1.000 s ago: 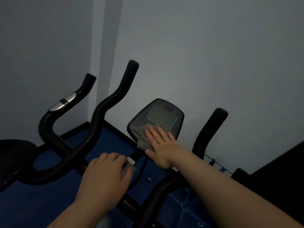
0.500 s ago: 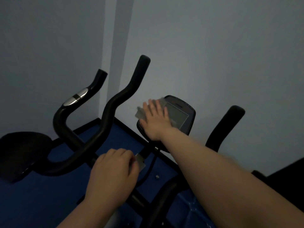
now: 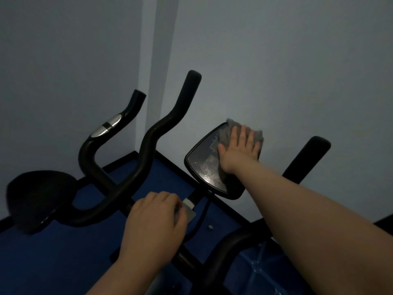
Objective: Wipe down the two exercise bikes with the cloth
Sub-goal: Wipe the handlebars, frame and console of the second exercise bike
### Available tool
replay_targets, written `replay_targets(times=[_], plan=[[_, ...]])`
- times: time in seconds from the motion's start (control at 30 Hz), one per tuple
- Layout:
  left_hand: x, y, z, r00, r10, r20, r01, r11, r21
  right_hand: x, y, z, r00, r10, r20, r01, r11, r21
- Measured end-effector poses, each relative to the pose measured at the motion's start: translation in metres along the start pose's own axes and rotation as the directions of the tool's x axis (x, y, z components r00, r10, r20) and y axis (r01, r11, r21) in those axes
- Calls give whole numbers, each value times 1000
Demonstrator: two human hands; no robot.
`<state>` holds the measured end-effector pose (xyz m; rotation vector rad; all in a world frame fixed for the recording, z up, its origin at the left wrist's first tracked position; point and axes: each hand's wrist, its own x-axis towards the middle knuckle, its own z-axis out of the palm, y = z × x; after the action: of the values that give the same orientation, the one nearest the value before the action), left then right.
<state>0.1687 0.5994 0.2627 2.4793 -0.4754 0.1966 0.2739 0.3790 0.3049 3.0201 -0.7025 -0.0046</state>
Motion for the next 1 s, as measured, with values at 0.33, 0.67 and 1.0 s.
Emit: replay_targets(times=[0.33, 0.67, 1.0], plan=[[-6, -3, -3, 996, 27, -84, -37, 993, -114, -63, -35, 36, 935, -355, 26, 356, 932, -64], [-22, -6, -8, 992, 36, -118, -71, 948, -309, -135, -33, -8, 937, -312, 156, 294, 947, 131], [-121, 11, -12, 971, -143, -192, 1, 804, -595, -251, 19, 2, 824, -532, -197, 547, 653, 524]])
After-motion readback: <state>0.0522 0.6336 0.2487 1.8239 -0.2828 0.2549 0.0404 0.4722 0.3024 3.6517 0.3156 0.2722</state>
